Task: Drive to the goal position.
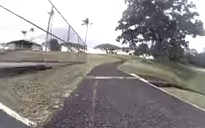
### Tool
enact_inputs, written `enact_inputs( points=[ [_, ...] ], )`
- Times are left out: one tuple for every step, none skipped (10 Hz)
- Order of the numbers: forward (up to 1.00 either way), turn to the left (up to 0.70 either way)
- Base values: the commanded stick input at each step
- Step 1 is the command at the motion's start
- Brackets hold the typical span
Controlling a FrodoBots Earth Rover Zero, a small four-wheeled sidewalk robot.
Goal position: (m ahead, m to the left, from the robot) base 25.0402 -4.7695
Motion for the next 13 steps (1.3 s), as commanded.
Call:
enact_inputs(
  points=[
    [0.85,0.00],
    [0.85,0.00],
    [0.85,0.00],
    [0.85,0.00],
    [0.85,0.00],
    [0.85,0.00],
    [0.85,0.00],
    [0.85,0.00],
    [0.85,0.00],
    [0.85,0.00],
    [0.85,0.00],
    [0.85,0.00],
    [0.85,0.00]
  ],
)
